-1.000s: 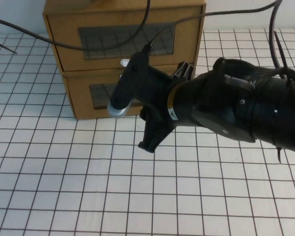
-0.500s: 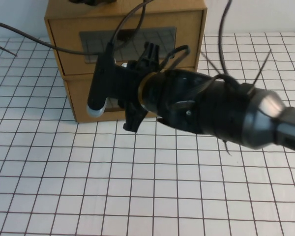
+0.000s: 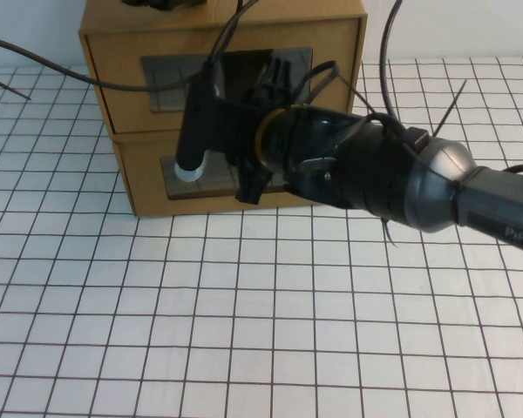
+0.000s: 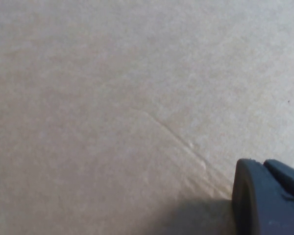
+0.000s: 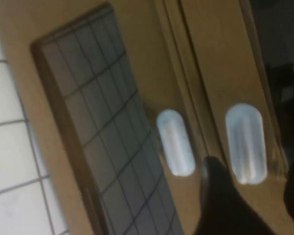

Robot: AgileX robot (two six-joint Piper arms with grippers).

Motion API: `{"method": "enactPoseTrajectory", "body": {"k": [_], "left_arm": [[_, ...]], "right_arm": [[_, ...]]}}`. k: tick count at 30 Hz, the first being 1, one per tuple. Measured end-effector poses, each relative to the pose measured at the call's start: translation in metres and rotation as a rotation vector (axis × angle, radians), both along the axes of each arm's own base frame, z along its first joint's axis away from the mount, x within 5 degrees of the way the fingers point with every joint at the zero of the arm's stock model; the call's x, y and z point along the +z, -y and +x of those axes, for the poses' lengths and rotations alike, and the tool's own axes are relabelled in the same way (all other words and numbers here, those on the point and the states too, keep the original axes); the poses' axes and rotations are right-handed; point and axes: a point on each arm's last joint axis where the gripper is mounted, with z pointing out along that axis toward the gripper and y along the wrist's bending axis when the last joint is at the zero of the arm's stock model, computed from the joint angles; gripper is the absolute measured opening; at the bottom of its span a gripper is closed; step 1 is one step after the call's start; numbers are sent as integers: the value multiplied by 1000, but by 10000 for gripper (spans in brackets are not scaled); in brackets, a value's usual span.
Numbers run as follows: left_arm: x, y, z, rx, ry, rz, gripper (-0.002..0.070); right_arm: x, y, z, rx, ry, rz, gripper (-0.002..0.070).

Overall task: Open the shoe box
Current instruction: 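Pull the top drawer of the cardboard box fully open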

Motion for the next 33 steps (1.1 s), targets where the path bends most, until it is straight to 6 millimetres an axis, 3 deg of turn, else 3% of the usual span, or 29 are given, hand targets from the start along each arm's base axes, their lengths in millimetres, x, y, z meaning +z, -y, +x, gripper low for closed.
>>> {"method": "enactPoseTrajectory", "body": {"k": [3, 33], "left_arm": [[0, 0, 0, 0, 0, 0, -2], [0, 0, 0, -4, -5, 0, -2]], "right_arm": [[-2, 6, 7, -12, 1, -2, 267], [-16, -2, 10, 24, -19, 13, 253]]}}
